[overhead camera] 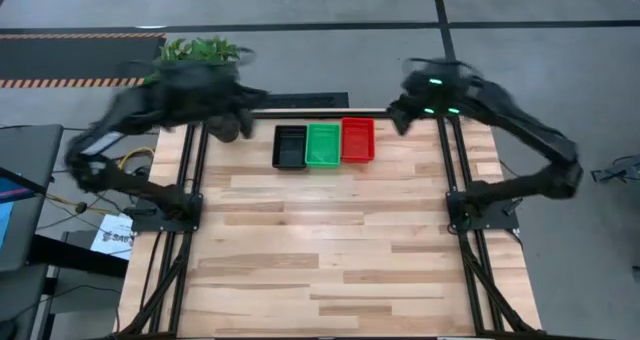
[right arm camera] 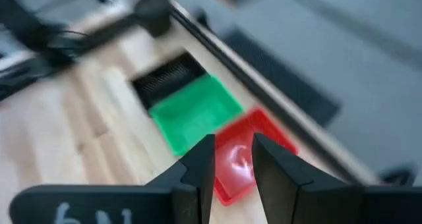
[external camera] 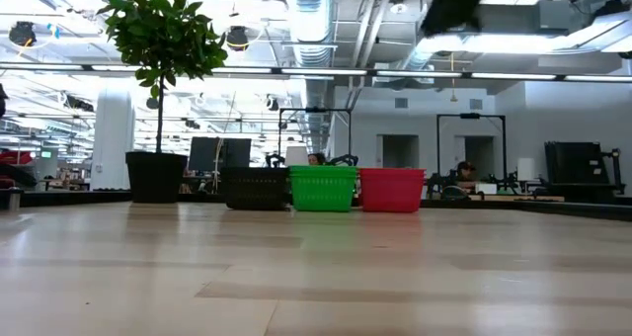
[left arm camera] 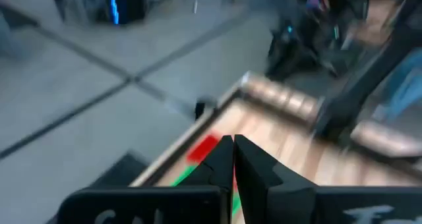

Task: Stack baskets by color
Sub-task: Return to Home Position

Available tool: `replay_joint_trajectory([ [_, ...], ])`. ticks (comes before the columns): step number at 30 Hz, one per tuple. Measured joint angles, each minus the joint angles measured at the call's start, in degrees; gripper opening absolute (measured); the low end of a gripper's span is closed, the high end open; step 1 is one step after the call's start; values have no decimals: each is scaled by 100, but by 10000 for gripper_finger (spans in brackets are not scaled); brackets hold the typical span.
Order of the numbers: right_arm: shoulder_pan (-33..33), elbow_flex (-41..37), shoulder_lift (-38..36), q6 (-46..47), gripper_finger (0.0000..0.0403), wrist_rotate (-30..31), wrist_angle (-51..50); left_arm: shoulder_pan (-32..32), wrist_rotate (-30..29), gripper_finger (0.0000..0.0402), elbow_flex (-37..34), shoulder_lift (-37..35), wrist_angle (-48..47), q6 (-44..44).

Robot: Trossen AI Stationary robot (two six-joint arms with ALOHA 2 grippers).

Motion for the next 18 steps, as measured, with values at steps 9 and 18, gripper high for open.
replay_joint_trajectory([
  [9, 1052, -292, -2247, -839, 121, 0, -4, -8, -30, 0, -90, -1519, -685, -172],
  [18, 1508, -3467, -4663, -21, 123, 16, 2478, -6, 874, 0, -2436, -2625, -604, 982],
])
